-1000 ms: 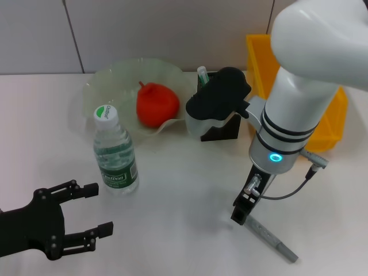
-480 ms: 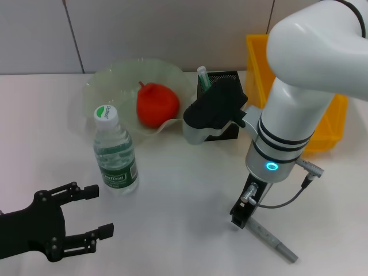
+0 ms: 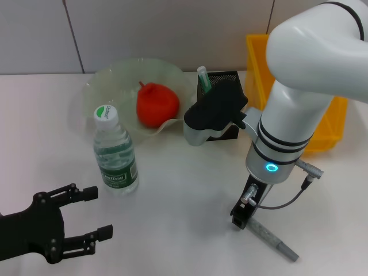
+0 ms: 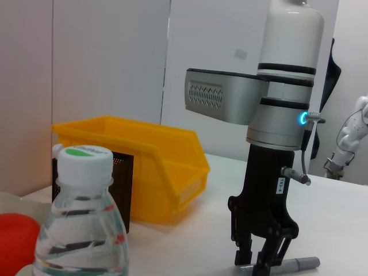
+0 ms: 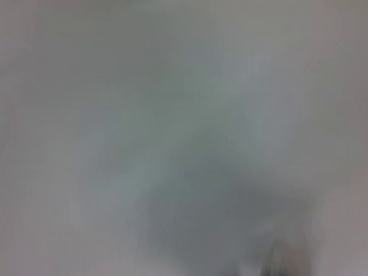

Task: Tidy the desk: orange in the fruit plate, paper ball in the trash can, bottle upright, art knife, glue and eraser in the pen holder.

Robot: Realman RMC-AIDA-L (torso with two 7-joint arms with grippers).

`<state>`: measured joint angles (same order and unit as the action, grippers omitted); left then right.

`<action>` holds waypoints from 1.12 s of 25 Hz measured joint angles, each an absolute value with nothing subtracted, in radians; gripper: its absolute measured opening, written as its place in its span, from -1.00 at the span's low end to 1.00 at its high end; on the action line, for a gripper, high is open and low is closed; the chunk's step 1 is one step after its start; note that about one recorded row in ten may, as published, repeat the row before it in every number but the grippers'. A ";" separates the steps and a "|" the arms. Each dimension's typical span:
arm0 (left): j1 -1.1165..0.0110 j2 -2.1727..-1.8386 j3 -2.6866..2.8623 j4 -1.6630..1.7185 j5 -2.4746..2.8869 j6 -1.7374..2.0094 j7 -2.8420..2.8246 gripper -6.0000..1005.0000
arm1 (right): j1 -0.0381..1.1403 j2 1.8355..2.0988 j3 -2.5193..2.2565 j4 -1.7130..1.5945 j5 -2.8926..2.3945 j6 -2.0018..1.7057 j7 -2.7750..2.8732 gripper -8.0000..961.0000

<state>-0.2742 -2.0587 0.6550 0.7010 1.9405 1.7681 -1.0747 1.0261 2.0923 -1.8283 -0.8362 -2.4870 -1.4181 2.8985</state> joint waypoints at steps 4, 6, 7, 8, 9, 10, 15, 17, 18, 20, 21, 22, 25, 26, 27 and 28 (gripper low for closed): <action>-0.273 -2.059 0.655 0.701 1.940 1.768 -1.074 0.62 | 1.026 2.092 -1.828 -0.835 -2.485 -1.414 2.900 -0.31; -0.273 -2.059 0.651 0.701 1.940 1.768 -1.066 0.62 | 1.026 2.092 -1.829 -0.834 -2.484 -1.413 2.900 -0.32; -0.274 -2.059 0.650 0.700 1.940 1.768 -1.064 0.62 | 1.026 2.092 -1.830 -0.834 -2.483 -1.413 2.900 -0.33; -0.274 -2.059 0.650 0.700 1.940 1.768 -1.064 0.62 | 1.026 2.092 -1.832 -0.834 -2.482 -1.414 2.900 -0.34; -0.274 -2.059 0.650 0.700 1.940 1.768 -1.064 0.62 | 1.026 2.092 -1.833 -0.834 -2.482 -1.415 2.901 -0.34; -0.275 -2.059 0.649 0.700 1.940 1.768 -1.064 0.62 | 1.026 2.092 -1.833 -0.834 -2.482 -1.415 2.901 -0.35; -0.279 -2.059 0.647 0.699 1.940 1.766 -1.063 0.62 | 1.025 2.092 -1.837 -0.838 -2.482 -1.420 2.901 -0.62; -0.280 -2.059 0.647 0.699 1.940 1.762 -1.063 0.62 | 1.022 2.092 -1.834 -0.850 -2.482 -1.424 2.901 -0.69; -0.280 -2.059 0.647 0.700 1.940 1.760 -1.062 0.62 | 1.019 2.092 -1.825 -0.872 -2.482 -1.429 2.899 -0.69; -0.280 -2.059 0.647 0.699 1.940 1.759 -1.062 0.62 | 1.014 2.089 -1.815 -0.896 -2.483 -1.437 2.896 -0.69; -0.280 -2.059 0.647 0.699 1.940 1.758 -1.062 0.62 | 1.010 2.087 -1.802 -0.920 -2.488 -1.444 2.894 -0.69; -0.281 -2.059 0.647 0.699 1.940 1.758 -1.062 0.62 | 1.006 2.084 -1.782 -0.946 -2.497 -1.452 2.889 -0.69; -0.281 -2.059 0.647 0.698 1.938 1.757 -1.061 0.62 | 0.994 2.080 -1.668 -1.047 -2.552 -1.483 2.853 -0.69; -0.281 -2.059 0.648 0.696 1.936 1.756 -1.061 0.62 | 0.991 2.080 -1.625 -1.082 -2.568 -1.488 2.837 -0.69; -0.281 -2.059 0.648 0.693 1.934 1.756 -1.061 0.62 | 0.990 2.080 -1.593 -1.108 -2.578 -1.488 2.825 -0.69; -0.281 -2.060 0.646 0.689 1.932 1.756 -1.061 0.62 | 0.988 2.080 -1.521 -1.160 -2.586 -1.478 2.789 -0.69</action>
<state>-0.2807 -2.0597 0.6462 0.6892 1.9320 1.7557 -1.0614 0.9881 2.0800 -1.5207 -1.1602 -2.5859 -1.4779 2.7893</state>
